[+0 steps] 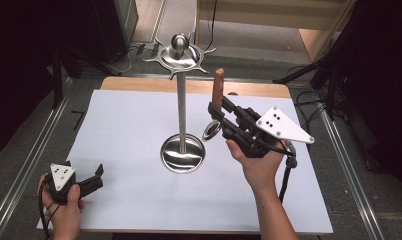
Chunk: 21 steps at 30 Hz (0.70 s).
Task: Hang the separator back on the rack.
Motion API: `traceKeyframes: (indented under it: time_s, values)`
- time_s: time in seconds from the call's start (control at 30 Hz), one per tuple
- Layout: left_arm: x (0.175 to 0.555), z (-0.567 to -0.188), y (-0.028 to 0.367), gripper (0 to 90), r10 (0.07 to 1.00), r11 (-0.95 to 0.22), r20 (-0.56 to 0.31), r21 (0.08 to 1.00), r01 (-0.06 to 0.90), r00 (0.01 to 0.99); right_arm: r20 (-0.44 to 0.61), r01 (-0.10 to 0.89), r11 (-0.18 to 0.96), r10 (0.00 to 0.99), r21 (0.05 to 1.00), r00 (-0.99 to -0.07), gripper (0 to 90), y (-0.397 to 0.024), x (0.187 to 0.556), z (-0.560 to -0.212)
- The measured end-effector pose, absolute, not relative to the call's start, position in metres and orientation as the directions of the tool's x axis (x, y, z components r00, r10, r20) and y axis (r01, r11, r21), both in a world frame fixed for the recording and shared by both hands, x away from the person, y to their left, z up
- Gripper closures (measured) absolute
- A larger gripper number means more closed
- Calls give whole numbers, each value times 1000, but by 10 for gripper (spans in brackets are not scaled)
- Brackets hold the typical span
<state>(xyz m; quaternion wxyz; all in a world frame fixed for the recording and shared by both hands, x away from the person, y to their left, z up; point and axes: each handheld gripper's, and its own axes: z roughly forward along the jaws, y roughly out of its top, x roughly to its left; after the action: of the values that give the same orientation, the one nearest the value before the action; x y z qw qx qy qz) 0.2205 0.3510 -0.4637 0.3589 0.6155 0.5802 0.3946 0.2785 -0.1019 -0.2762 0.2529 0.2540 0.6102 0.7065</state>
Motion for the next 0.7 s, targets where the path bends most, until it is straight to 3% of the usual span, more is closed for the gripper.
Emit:
traceKeyframes:
  time_s: [0.7]
  values:
    - [220,-464,351,37,998,-66,69,901,428,7,47,-44,-124,645,991,-763,693,-89,284,-274]
